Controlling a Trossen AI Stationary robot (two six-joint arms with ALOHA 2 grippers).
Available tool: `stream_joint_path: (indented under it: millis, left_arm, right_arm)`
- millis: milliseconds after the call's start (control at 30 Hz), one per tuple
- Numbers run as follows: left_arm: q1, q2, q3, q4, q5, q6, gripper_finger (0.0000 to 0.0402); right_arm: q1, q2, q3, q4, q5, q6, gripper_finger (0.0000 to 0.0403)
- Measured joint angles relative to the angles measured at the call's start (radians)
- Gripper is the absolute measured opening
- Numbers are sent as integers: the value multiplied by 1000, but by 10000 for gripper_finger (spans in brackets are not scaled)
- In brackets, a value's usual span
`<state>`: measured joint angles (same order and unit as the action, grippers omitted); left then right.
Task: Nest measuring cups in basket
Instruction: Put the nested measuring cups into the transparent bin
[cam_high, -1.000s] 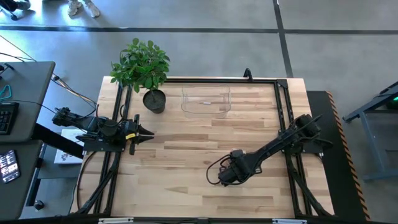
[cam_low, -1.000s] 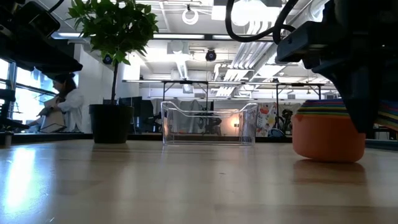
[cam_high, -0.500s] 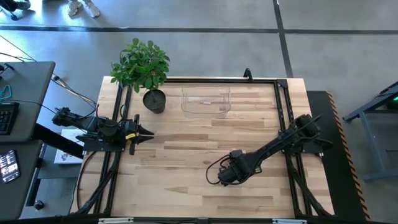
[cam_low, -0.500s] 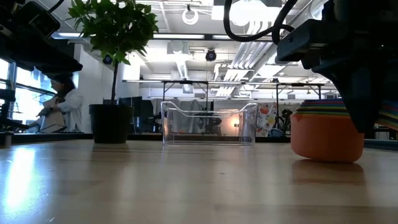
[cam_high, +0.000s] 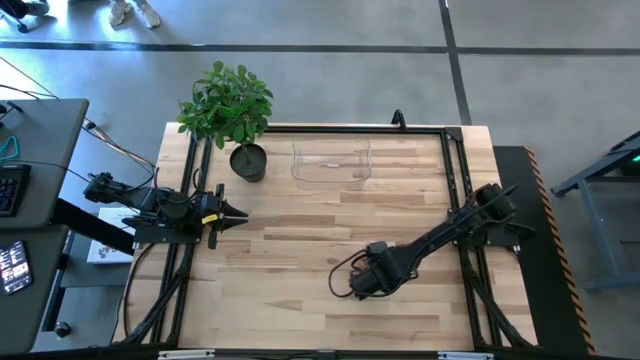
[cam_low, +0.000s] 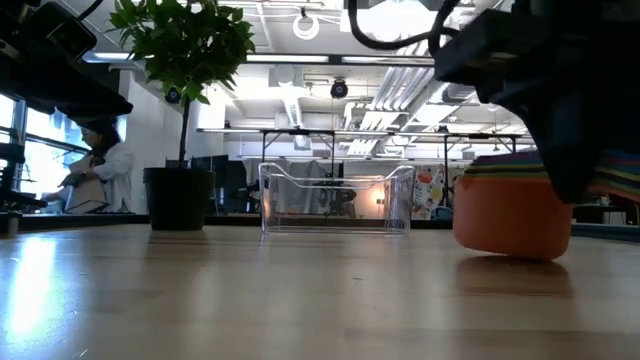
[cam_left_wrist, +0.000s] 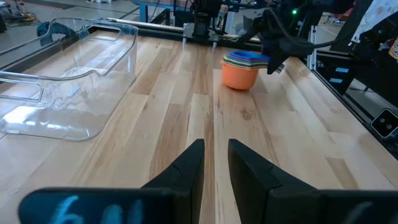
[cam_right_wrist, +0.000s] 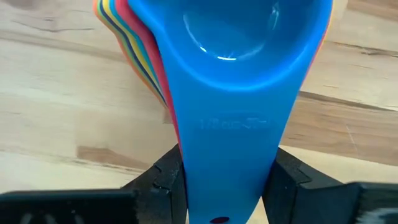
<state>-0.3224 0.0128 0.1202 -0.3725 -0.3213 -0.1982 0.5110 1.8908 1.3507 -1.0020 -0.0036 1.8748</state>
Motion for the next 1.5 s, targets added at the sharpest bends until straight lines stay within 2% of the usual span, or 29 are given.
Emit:
stream_joint_path:
  millis: [300, 633, 1100, 1500]
  left_arm:
    - [0, 0, 0, 0, 0, 0, 62]
    - [0, 0, 0, 0, 0, 0, 62]
    - [0, 0, 0, 0, 0, 0, 62]
    - [0, 0, 0, 0, 0, 0, 62]
  right_arm:
    - [-1, 0, 29, -23, 28, -36, 127]
    - [-24, 0, 29, -17, 106, -79, 127]
    - [-120, 0, 32, 18, 151, -281, 127]
    - [-222, 0, 149, -133, 154, -522, 127]
